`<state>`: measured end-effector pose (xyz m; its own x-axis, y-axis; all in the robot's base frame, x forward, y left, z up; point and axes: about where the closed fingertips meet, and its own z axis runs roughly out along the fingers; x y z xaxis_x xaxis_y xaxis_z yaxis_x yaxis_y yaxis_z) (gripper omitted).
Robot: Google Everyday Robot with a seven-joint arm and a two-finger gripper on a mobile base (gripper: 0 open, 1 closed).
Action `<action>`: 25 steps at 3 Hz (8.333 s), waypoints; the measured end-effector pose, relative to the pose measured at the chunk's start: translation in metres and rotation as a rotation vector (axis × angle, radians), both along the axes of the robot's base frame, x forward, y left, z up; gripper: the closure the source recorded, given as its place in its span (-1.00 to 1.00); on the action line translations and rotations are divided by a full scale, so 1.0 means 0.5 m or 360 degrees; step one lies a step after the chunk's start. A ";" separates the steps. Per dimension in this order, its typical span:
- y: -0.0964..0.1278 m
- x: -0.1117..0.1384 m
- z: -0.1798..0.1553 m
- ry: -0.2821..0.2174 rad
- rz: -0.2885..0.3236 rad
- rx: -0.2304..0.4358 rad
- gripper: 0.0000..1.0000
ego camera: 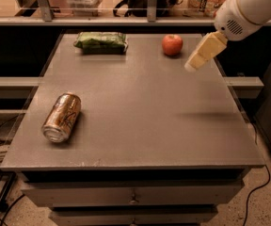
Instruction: Move apple near orange can
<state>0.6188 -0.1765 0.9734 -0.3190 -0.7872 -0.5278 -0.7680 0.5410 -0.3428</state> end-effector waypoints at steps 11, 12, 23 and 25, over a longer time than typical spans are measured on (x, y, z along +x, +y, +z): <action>0.098 0.398 -0.211 0.0061 -0.0247 0.0659 -0.65; 0.114 0.408 -0.225 0.0084 -0.0244 0.0662 -0.19; 0.509 -0.044 -0.175 0.0319 0.1054 0.0292 1.00; 0.572 -0.103 -0.210 0.0407 0.1291 0.0251 0.66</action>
Offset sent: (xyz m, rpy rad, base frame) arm 0.0858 0.0142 -0.0406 0.0646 0.0449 -0.1023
